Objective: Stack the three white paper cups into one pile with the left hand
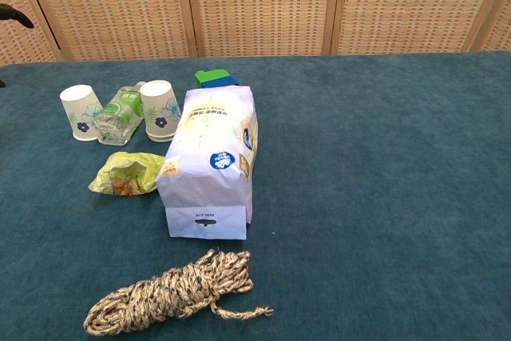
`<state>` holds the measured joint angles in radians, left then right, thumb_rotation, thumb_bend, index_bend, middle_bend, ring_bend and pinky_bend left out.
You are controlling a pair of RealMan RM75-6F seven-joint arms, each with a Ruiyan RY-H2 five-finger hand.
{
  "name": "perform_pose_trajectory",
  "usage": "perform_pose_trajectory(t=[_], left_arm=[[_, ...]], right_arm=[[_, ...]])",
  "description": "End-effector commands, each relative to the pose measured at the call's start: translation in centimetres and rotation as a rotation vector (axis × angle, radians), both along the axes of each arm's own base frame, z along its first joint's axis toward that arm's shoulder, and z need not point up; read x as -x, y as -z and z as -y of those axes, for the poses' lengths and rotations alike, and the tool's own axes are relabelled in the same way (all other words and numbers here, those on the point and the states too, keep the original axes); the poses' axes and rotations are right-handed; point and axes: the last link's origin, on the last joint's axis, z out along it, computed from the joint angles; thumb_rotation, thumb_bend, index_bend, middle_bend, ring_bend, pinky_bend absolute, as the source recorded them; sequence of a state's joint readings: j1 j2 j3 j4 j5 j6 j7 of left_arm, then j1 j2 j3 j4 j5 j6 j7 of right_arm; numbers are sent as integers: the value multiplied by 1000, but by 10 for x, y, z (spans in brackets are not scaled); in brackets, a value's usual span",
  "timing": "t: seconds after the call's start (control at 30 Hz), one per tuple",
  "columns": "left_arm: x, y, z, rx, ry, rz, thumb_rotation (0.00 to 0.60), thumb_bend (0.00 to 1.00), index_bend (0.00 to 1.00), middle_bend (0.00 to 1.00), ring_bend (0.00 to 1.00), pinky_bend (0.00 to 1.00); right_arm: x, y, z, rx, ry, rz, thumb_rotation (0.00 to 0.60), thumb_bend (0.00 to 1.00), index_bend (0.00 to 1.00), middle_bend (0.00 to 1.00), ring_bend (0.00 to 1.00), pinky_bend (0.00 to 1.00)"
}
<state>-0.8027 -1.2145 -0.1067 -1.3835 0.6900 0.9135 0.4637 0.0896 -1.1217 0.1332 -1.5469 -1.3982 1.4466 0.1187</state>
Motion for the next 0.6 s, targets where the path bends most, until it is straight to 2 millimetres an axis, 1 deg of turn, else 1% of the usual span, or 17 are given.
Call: perform_pose_trajectory(t=[0.03, 0.3, 0.6], left_arm=[[0, 11, -3, 26, -10, 9, 600, 219, 112, 0, 0, 0], [-5, 30, -11, 48, -14, 9, 600, 220, 164, 0, 0, 0], [-12, 45, -27, 71, -45, 20, 600, 220, 172, 0, 0, 0]], right_arm=[[0, -1, 0, 2, -1, 2, 600, 0, 0, 0, 0, 0], [1, -1, 1, 5, -3, 5, 600, 0, 0, 0, 0, 0], [2, 0, 1, 3, -1, 6, 600, 0, 0, 0, 0, 0]])
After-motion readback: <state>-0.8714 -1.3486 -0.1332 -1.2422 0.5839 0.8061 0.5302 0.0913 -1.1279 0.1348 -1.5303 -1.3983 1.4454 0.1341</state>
